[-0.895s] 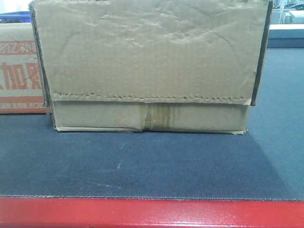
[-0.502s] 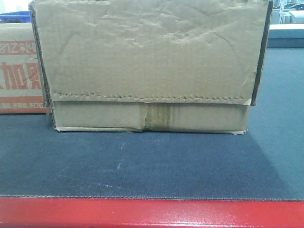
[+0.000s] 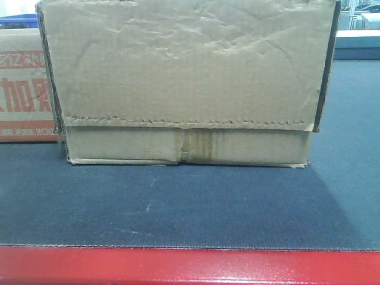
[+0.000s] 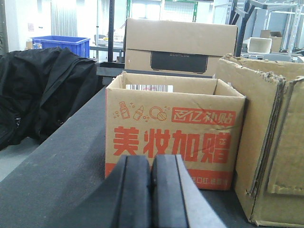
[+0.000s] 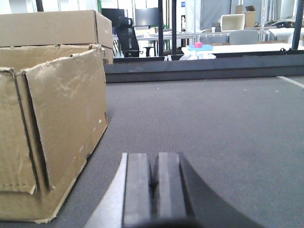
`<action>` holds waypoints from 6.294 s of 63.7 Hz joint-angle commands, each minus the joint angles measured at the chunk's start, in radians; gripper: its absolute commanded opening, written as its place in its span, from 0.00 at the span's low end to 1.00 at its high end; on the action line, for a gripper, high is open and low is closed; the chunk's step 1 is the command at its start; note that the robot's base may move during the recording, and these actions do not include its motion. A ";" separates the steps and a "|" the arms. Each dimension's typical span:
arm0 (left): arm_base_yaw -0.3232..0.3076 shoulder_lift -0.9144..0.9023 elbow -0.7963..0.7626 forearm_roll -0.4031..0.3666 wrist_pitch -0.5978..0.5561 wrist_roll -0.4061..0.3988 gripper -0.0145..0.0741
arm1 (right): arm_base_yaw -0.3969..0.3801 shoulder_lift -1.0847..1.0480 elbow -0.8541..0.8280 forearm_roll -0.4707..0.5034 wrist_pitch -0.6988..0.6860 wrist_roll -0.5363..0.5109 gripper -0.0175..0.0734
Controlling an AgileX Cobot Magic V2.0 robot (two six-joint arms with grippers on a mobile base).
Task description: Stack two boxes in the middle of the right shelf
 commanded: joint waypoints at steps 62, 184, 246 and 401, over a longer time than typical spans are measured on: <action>-0.004 0.483 -0.987 0.004 0.700 0.004 0.04 | 0.000 0.502 -1.001 -0.166 0.545 -0.001 0.32; 0.216 1.910 -1.780 -0.159 0.978 0.414 0.84 | 0.030 0.733 -1.012 -0.154 0.582 -0.001 0.82; 0.241 1.792 -1.796 -0.170 0.958 0.288 0.04 | 0.030 0.734 -1.012 -0.154 0.588 -0.001 0.82; -0.363 1.674 -1.992 -0.002 0.940 -0.089 0.75 | 0.030 0.741 -1.044 -0.048 0.623 -0.001 0.82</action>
